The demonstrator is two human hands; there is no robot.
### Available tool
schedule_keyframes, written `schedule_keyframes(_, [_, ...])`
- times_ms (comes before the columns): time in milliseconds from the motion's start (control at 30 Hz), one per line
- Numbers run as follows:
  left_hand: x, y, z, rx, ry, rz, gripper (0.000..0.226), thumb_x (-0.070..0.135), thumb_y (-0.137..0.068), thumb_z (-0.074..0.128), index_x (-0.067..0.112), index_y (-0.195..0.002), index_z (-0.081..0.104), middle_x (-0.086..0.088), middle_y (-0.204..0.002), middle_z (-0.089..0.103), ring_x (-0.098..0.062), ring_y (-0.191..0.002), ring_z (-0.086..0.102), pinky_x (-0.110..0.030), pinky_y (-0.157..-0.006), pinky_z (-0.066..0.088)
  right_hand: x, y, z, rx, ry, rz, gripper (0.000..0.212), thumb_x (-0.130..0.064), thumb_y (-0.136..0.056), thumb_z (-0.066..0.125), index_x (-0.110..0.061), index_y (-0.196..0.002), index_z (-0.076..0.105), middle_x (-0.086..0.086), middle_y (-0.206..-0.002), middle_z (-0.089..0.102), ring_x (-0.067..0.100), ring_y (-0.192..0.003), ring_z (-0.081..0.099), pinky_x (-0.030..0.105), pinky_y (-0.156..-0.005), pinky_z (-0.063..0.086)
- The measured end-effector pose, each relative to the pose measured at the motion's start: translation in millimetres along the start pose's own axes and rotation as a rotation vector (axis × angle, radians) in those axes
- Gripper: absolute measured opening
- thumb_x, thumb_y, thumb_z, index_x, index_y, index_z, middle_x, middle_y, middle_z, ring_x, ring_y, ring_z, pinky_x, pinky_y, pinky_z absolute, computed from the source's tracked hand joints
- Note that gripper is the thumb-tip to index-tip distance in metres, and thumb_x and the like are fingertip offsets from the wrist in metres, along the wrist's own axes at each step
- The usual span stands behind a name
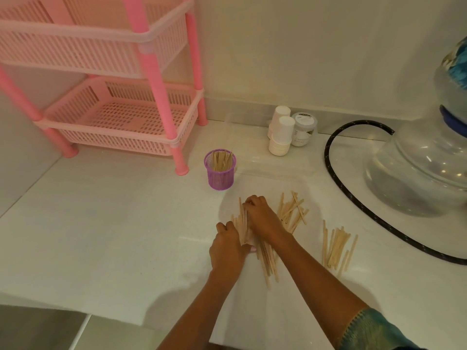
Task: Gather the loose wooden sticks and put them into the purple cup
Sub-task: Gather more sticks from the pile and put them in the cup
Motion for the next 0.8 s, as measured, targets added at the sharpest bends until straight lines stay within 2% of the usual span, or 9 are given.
schedule_keyframes(167, [2,-5,-2,-0.022,0.051,-0.030,0.075,0.054,-0.073,0.074,0.015,-0.130,0.043,-0.006,-0.127,0.049,-0.024,-0.108,0.060,-0.032,-0.089,0.050,-5,17,4,0.022,-0.123,-0.006,0.044,0.004,-0.085,0.050,-0.007,-0.127,0.056,0.004,-0.137,0.046,0.021,-0.126,0.040,0.033,-0.094,0.048])
schedule_keyframes(300, [-5,-11,-6,-0.057,0.155,-0.094,0.074,0.053,-0.075,0.073,0.015,-0.131,0.044,-0.006,-0.126,0.051,-0.024,-0.112,0.058,-0.033,-0.091,0.048,5,29,-8,0.209,-0.213,0.210,0.038,-0.003,-0.092,0.048,-0.009,-0.128,0.057,0.004,-0.129,0.054,0.018,-0.121,0.048,0.029,-0.095,0.048])
schedule_keyframes(433, [-9,-19,-12,-0.028,0.131,-0.120,0.050,0.047,-0.086,0.064,0.015,-0.122,0.052,-0.003,-0.117,0.060,-0.020,-0.102,0.061,-0.031,-0.086,0.050,12,36,-8,0.181,-0.179,0.408,0.023,-0.024,-0.094,0.054,-0.008,-0.105,0.065,0.007,-0.104,0.063,0.021,-0.095,0.060,0.032,-0.078,0.052])
schedule_keyframes(500, [-6,-21,-15,-0.010,0.106,-0.129,0.042,0.045,-0.088,0.063,0.014,-0.116,0.056,-0.003,-0.111,0.063,-0.019,-0.095,0.063,-0.029,-0.081,0.050,10,38,-6,0.149,-0.190,0.454,0.025,-0.032,-0.090,0.060,-0.008,-0.088,0.064,0.005,-0.088,0.064,0.020,-0.079,0.060,0.030,-0.065,0.048])
schedule_keyframes(567, [-2,-23,-18,-0.002,0.085,-0.144,0.035,0.040,-0.089,0.062,0.012,-0.110,0.059,-0.004,-0.104,0.065,-0.017,-0.084,0.060,-0.028,-0.073,0.048,6,39,-4,0.113,-0.187,0.497,0.029,-0.038,-0.086,0.064,-0.010,-0.079,0.061,0.005,-0.080,0.064,0.019,-0.070,0.059,0.029,-0.058,0.042])
schedule_keyframes(667, [5,-27,-21,0.006,0.059,-0.170,0.025,0.029,-0.091,0.059,0.008,-0.103,0.064,-0.006,-0.095,0.067,-0.018,-0.075,0.057,-0.027,-0.066,0.046,3,40,-4,0.083,-0.161,0.528,0.032,-0.041,-0.082,0.069,-0.011,-0.082,0.058,0.007,-0.089,0.064,0.020,-0.074,0.058,0.028,-0.057,0.040])
schedule_keyframes(800, [14,-30,-24,0.002,0.031,-0.152,0.026,0.029,-0.091,0.062,0.008,-0.106,0.062,-0.007,-0.101,0.067,-0.024,-0.089,0.066,-0.028,-0.069,0.046,-1,38,-6,0.066,-0.153,0.507,0.036,-0.038,-0.084,0.068,-0.005,-0.098,0.061,0.010,-0.099,0.060,0.026,-0.091,0.062,0.029,-0.063,0.039])
Point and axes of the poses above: each hand's wrist, its own y-axis away from the middle knuckle, its own z-axis out of the palm, x = y × z, the point moved 5 cm from there along -y, towards the middle knuckle
